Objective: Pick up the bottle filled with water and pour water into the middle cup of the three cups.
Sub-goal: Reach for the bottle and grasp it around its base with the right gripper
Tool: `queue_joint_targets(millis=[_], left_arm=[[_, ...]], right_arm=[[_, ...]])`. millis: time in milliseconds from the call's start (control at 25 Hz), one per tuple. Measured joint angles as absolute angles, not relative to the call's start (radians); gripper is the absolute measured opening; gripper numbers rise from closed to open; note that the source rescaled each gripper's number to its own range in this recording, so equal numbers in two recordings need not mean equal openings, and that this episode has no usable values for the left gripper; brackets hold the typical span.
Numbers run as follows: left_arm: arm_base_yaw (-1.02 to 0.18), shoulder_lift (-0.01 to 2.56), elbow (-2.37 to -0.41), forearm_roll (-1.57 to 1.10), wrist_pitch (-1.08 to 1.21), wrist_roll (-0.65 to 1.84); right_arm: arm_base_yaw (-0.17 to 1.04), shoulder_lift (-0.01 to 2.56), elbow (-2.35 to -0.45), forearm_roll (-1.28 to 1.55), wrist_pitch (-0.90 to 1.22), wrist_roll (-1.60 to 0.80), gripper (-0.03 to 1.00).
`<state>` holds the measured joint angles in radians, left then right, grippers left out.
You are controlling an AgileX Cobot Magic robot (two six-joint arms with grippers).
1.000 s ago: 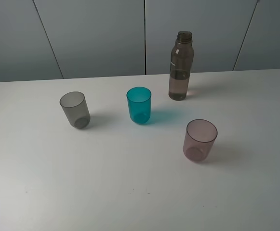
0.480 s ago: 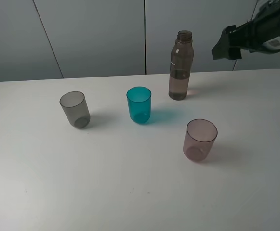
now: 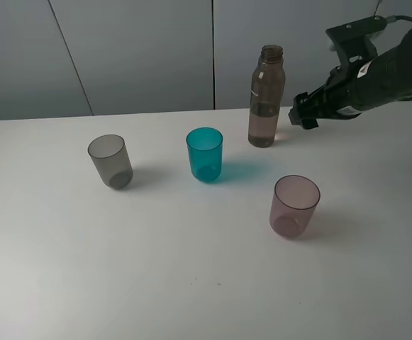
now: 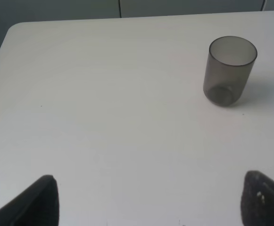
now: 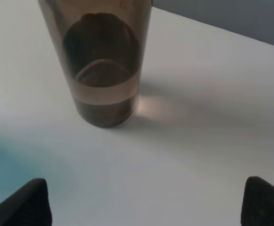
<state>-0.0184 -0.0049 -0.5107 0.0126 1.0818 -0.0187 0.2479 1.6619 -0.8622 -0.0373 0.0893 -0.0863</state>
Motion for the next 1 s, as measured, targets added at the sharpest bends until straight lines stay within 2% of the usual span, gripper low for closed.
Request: queue_joint_targets(millis=[160,480,760,1000], left_arm=[[-0.018,-0.005,-0.511,0.013,1.082,-0.019],[-0.018,-0.005,-0.511,0.013,1.082,-0.019],[-0.018,-0.005,-0.511,0.013,1.082,-0.019],[-0.018,-0.005,-0.511,0.013,1.082,-0.019]], right_arm=[[0.248,1.703,-0.801,-0.201,-0.117,0.071,0.9],[0.248,1.826,-0.794,-0.438,-0.358,0.281,0.9],[0.248,1.974,-0.794,-0.46,-0.671,0.298,0.9],[0.248,2.004,-0.794,-0.372,-0.693,0.249,0.9]])
